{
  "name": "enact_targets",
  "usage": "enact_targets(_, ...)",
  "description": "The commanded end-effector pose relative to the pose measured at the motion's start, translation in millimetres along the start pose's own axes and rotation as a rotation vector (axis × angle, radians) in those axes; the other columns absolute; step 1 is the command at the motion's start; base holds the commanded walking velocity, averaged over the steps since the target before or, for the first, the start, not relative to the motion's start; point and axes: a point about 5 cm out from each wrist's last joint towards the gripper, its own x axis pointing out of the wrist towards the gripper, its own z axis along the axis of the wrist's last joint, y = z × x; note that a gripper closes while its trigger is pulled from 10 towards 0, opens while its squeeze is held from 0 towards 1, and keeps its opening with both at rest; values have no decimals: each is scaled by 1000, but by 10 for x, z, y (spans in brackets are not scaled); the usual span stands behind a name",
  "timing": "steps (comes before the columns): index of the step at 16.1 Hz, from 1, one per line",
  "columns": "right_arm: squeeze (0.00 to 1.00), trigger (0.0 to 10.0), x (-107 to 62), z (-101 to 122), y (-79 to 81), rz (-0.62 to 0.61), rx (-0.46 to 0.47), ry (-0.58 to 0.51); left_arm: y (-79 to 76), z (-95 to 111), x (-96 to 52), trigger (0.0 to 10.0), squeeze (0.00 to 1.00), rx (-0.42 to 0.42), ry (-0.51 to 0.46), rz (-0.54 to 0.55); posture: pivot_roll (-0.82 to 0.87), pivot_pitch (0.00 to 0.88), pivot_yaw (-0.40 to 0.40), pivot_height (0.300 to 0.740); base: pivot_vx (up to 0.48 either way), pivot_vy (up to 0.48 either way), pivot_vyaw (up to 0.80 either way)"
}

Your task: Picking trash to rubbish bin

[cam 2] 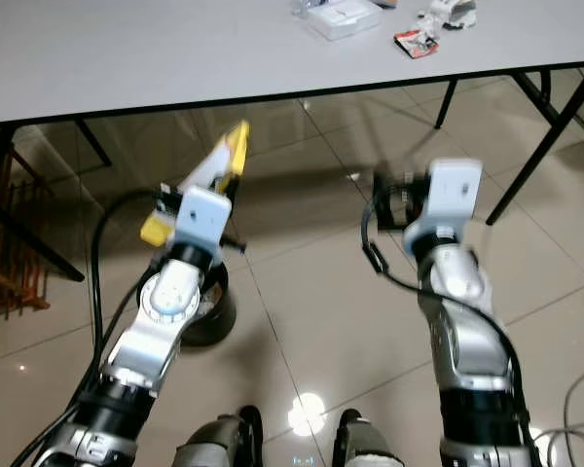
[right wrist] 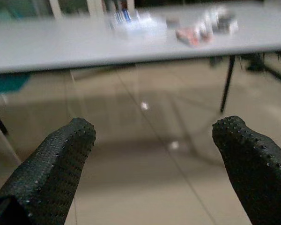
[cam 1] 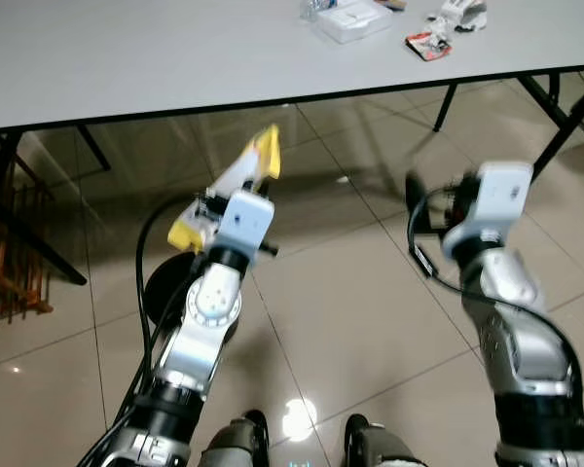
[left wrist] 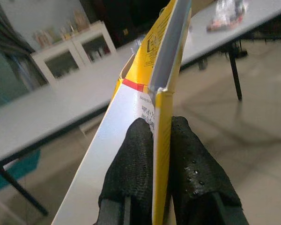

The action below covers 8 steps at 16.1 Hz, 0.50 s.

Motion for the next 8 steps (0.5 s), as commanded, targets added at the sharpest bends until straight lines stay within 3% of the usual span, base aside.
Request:
enact_targets(1,0,10000,-36,-164,-50,-15,-9,50,-13,-130,-58,10000,0,4,40,-1,21,232,51,740,0,0,0)
enact_targets(4,0,10000,-239,-1025,-224,-43,-47,321,-90,-757,-350,10000,0,55,266,-71,24,226,55,740,0,0,0)
enact_targets(5,0,10000,-257,-1073,-231,-43,-40,336,-92,-788,-370,10000,0,59,278,-75,24,226,55,740,0,0,0)
enact_targets(8,0,10000,-590,-1660,-354,-68,-53,566,-118,-1255,-736,10000,0,49,497,-114,36,216,59,740,0,0,0)
